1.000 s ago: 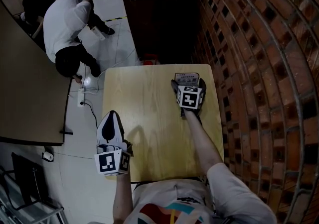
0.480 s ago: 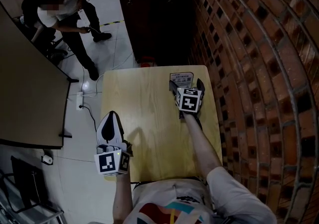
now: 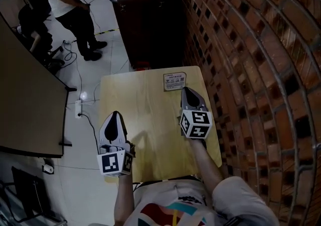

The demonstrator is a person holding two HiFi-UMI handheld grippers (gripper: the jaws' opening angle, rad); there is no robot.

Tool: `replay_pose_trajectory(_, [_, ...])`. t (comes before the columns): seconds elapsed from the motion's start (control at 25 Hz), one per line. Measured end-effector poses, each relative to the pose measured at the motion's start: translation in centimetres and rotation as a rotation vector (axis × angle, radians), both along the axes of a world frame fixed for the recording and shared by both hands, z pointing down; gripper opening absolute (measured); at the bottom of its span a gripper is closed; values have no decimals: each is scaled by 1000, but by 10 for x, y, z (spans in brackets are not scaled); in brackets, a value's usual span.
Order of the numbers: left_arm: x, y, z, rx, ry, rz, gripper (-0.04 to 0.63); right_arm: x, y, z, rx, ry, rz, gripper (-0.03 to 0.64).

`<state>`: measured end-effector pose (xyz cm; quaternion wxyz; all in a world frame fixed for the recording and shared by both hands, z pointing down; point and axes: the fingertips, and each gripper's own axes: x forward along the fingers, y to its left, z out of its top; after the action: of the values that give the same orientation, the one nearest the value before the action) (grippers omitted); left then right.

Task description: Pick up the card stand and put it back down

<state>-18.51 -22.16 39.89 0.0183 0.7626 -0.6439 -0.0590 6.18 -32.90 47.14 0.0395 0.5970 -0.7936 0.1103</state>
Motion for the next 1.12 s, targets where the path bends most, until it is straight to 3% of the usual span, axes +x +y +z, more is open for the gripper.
replay_pose_trajectory(0.28, [8, 13, -4, 11, -1, 7, 5, -2, 75, -58, 106, -111, -72, 0])
replay_pose_trajectory(0.68, [34, 25, -17, 55, -13, 87, 5, -5, 111, -67, 164, -26, -78, 0])
replay_pose_trajectory(1.12, [19, 32, -24, 72, -16, 42, 5, -8, 108, -72, 177, -19, -72, 0])
